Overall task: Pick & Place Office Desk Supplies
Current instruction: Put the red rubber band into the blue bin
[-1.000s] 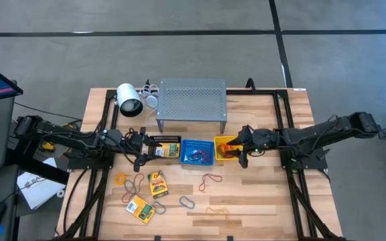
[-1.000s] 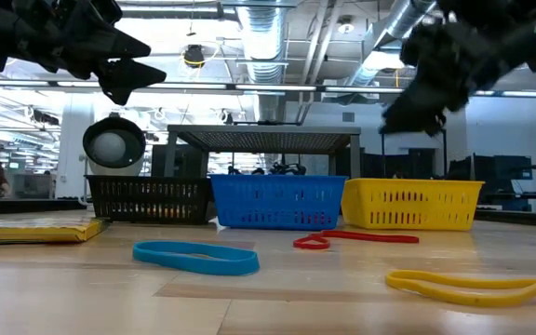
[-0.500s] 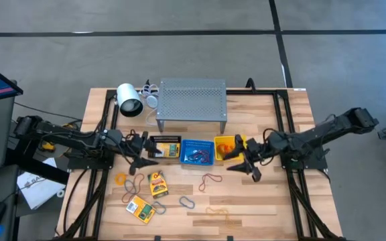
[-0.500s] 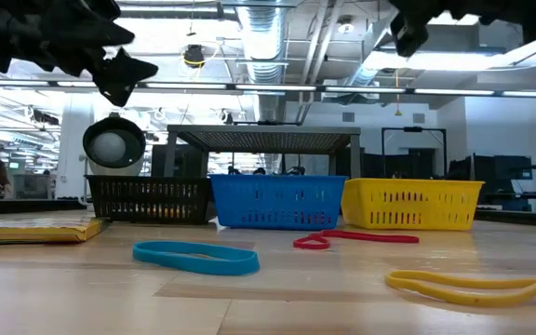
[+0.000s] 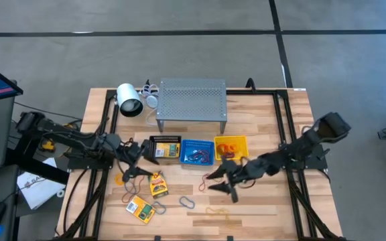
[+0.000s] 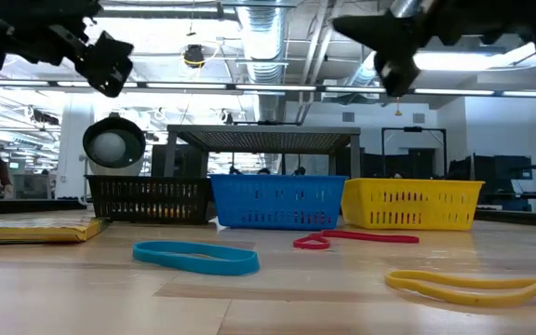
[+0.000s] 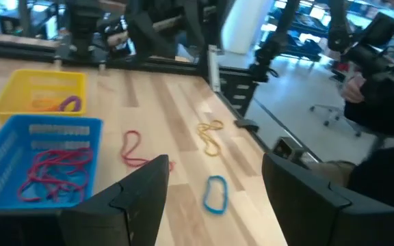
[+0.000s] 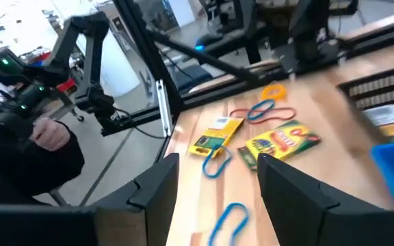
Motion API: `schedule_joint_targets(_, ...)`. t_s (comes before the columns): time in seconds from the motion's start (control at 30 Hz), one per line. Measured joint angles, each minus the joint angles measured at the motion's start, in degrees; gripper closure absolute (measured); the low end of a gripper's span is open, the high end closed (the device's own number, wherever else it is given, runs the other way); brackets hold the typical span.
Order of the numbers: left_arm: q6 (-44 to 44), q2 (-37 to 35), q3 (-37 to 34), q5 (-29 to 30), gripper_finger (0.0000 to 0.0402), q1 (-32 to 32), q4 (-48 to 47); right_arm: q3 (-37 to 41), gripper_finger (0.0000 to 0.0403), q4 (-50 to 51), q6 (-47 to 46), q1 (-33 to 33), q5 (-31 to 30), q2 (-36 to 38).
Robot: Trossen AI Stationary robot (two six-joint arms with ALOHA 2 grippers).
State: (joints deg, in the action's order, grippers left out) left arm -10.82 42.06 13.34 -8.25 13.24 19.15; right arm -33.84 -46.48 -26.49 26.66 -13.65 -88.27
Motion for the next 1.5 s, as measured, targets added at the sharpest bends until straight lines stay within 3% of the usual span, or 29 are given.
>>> schedule_joint_targets(0.17,0.2,0.0,0.0,0.0,0.0169,2.1,1.3,-9.1,0.0210,7.4,-0.7,2.1,0.1,-7.9)
schedule_joint_targets(0.33,0.3,0.0,0.0,2.3,0.0169,3.3,1.5,-16.4,0.0210,30.7,-7.3,3.1,0.1,-12.0)
schedule_joint_targets(0.5,0.3,0.8,0.0,8.4,0.0169,3.7,2.8,-18.1,0.0210,46.2,-6.4,2.8,-0.2,-13.9)
schedule_joint_targets(0.67,1.4,4.1,0.0,12.7,0.0169,3.6,9.1,-18.2,0.0210,54.5,-4.1,1.1,-0.4,-13.8)
schedule_joint_targets(0.83,6.2,8.7,0.0,12.9,0.0169,3.2,15.0,-18.2,0.0210,53.5,1.4,-0.3,-7.9,-13.7)
schedule_joint_targets(0.97,8.9,11.3,0.0,12.9,0.0169,1.6,19.8,-17.5,0.0210,53.3,2.5,-1.3,-9.4,-13.7)
schedule_joint_targets(1.2,9.0,11.8,0.0,12.9,0.0169,0.0,21.3,-6.8,0.0210,32.8,1.1,0.0,-13.0,-12.1)
schedule_joint_targets(1.5,7.4,11.8,0.0,11.0,0.0169,0.4,21.2,3.1,0.0210,24.7,-4.0,3.5,-17.4,-7.3)
